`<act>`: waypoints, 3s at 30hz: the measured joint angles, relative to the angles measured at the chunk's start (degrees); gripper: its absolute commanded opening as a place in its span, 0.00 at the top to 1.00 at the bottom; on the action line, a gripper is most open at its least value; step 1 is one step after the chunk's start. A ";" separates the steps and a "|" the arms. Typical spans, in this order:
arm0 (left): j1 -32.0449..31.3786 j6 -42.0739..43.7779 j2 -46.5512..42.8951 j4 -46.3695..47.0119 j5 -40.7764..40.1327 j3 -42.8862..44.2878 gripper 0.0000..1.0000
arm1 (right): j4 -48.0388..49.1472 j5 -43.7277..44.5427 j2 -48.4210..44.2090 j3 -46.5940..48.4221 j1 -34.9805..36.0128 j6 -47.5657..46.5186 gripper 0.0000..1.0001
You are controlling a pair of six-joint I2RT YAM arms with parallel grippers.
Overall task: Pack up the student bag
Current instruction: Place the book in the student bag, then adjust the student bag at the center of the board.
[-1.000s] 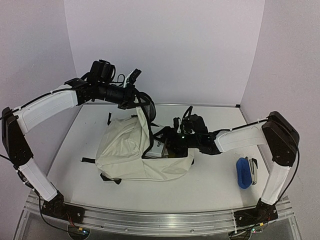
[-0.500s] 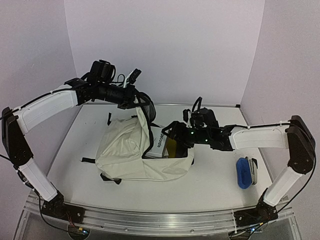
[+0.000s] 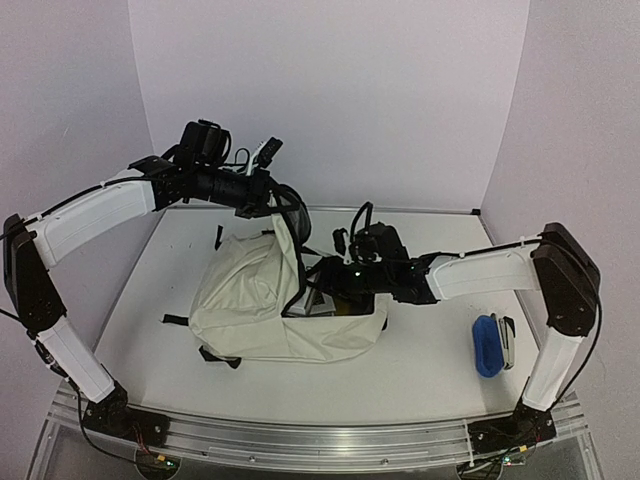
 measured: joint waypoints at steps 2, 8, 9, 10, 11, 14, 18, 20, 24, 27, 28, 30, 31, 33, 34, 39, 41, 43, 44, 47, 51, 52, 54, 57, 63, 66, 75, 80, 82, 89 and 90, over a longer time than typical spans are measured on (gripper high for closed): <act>0.00 0.00 0.00 0.00 0.17 0.00 1.00 | 0.66 -0.54 1.63 1.65 0.52 0.03 0.53; 0.00 0.00 0.00 -0.29 0.64 -0.01 1.00 | 3.84 -1.77 6.74 5.18 2.57 0.54 0.49; 0.00 0.00 0.00 -0.32 0.64 -0.04 1.00 | 4.07 -1.77 6.79 5.20 2.78 0.54 0.45; 0.00 0.02 0.00 -0.33 0.62 -0.06 1.00 | 4.32 -1.71 6.77 5.20 2.95 0.43 0.41; 0.00 0.08 0.00 -0.33 0.59 -0.12 1.00 | 4.54 -1.46 6.74 5.19 3.07 0.56 0.37; 0.00 0.38 0.00 -0.46 0.51 -0.15 1.00 | 4.12 -0.09 5.81 4.91 3.40 -0.48 0.27; -0.29 1.56 0.02 -1.55 0.00 -0.13 1.00 | -0.80 7.04 -1.01 2.56 3.49 -3.11 0.18; -1.15 2.25 0.20 -2.13 -0.82 0.05 1.00 | -3.41 11.68 -6.42 0.98 2.97 -4.22 0.15; -4.65 2.76 2.93 -2.67 -2.39 1.86 0.94 | -6.85 20.25 -18.09 -3.37 -1.22 -5.61 0.10; -8.43 2.79 7.46 -2.49 -3.10 3.87 0.76 | -9.25 25.36 -25.39 -7.50 -6.06 -5.82 0.06; -9.62 2.60 9.00 -2.34 -3.06 4.34 0.65 | -9.89 26.77 -26.80 -8.51 -7.38 -5.78 0.06; -12.03 2.40 12.23 -1.92 -2.71 5.10 0.45 | -12.08 29.44 -29.20 -10.44 -9.11 -5.84 0.04; -12.87 2.48 13.28 -1.51 -2.43 5.15 0.37 | -13.16 30.37 -29.87 -11.11 -9.32 -5.83 0.04; -14.47 2.35 14.85 -0.97 -1.95 5.16 0.24 | -14.85 31.15 -30.17 -11.67 -9.24 -5.93 0.03; -15.18 1.97 15.10 -1.03 -1.86 5.12 0.19 | -15.47 31.24 -30.09 -11.73 -9.14 -6.07 0.02; -15.88 1.31 13.02 0.94 -3.06 3.76 0.01 | -16.45 29.67 -27.69 -10.96 -9.08 -7.69 0.02; -15.60 0.91 9.84 1.47 -5.29 1.02 0.00 | -16.77 28.01 -25.58 -9.90 -9.08 -8.58 0.02; -15.33 -0.21 5.38 1.01 -8.61 -2.18 0.00 | -17.08 26.39 -23.50 -8.71 -9.08 -9.36 0.02; -15.12 -0.80 3.15 0.65 -10.36 -3.52 0.00 | -17.13 25.46 -22.59 -8.11 -9.08 -9.81 0.02; -14.07 -3.93 -3.49 -0.40 -15.68 -7.18 0.00 | -17.36 22.42 -20.21 -6.21 -9.08 -10.89 0.02; -10.61 -9.41 -12.30 -3.19 -21.13 -13.53 0.00 | -16.82 18.11 -18.26 -4.42 -9.08 -11.40 0.02; -9.55 -10.84 -14.35 -3.72 -21.96 -15.35 0.00 | -16.65 16.93 -17.96 -4.24 -9.08 -11.40 0.03; -7.64 -13.41 -17.52 -4.70 -22.55 -18.39 0.00 | -15.99 15.09 -17.37 -4.16 -9.08 -11.39 0.05; -5.87 -16.78 -20.13 -6.21 -21.71 -21.76 0.00 | -14.32 12.77 -15.68 -4.14 -9.08 -11.16 0.13; -5.73 -20.91 -20.15 -6.70 -17.09 -26.04 0.00 | -13.46 9.63 -13.25 -4.53 -9.08 -9.53 0.48; -5.73 -21.95 -20.15 -6.71 -14.92 -27.68 0.00 | -11.71 7.32 -13.23 -5.37 -9.08 -8.21 0.73; -5.77 -22.42 -16.21 -8.77 -15.73 -29.40 0.00 | -8.76 3.55 -13.10 -8.70 -8.75 -5.18 1.00; -5.73 -20.86 -15.69 -10.03 -20.06 -29.52 0.00 | -7.55 3.24 -13.38 -12.07 -6.35 -4.11 1.00; -5.71 -20.32 -15.71 -9.62 -20.98 -30.29 0.00 | -7.41 3.21 -13.92 -13.53 -4.63 -3.73 1.00; -3.72 -16.97 -15.69 -6.54 -25.74 -32.60 0.00 | -6.85 3.22 -15.37 -15.92 3.41 -2.39 1.00; -3.02 -16.52 -15.61 -5.72 -26.16 -32.74 0.00 | -6.75 3.26 -15.45 -15.95 4.21 -2.27 1.00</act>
